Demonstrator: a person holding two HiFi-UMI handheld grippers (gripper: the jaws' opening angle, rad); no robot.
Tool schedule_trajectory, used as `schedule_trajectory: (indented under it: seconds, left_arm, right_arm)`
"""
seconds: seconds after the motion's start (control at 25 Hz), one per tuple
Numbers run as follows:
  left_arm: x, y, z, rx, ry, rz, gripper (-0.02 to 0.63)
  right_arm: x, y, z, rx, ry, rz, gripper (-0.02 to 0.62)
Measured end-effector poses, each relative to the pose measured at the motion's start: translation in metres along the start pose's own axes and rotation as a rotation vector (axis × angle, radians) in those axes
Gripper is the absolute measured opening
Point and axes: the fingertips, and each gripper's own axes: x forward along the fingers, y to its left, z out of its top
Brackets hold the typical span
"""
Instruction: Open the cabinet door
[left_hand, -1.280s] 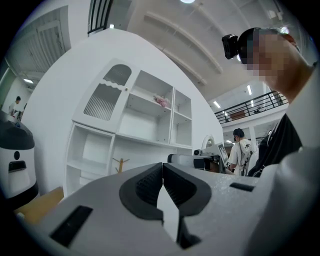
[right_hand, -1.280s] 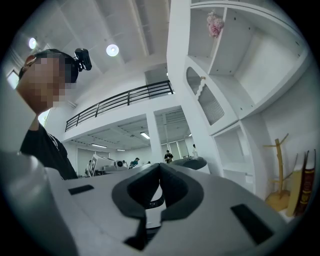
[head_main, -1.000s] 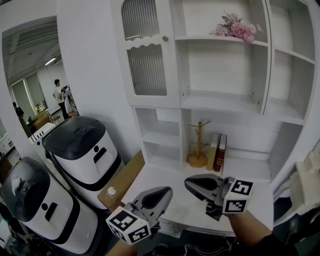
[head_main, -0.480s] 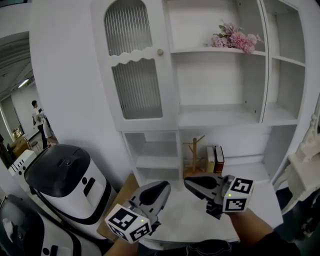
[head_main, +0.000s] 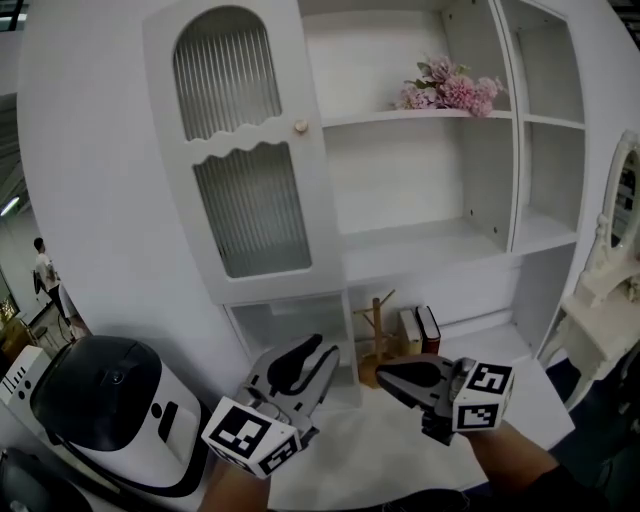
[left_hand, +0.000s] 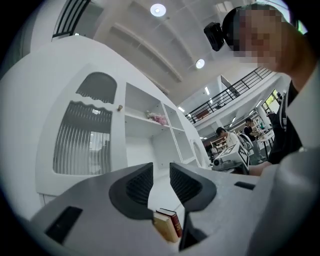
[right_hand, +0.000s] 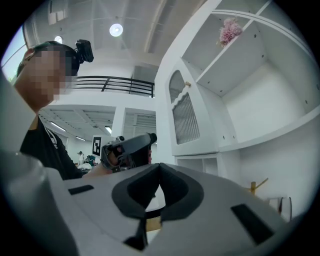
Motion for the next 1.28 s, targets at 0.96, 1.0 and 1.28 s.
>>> schedule_trajectory:
  seconds: [0.96,1.0,1.28]
  left_arm:
    - [0.132,0.122,0.159,0.351,-0.119,0.249,0.213]
    - [0.137,0.127,0.163,0.369,-0.114,0.265,0.213]
    - [0.165,0.162,0.182,0.411,-0.099,0.348,0.213]
  right_arm:
    - [-0.047,-0.070,0.057,-0.121,-0.015,-0.024,0.006]
    - [-0.049,-0.073,0.059,-0.126,-0.018,-0.030,0.006]
    - [-0.061,-0.092,0.068,-0.147,-0.036,-0.062,0.006]
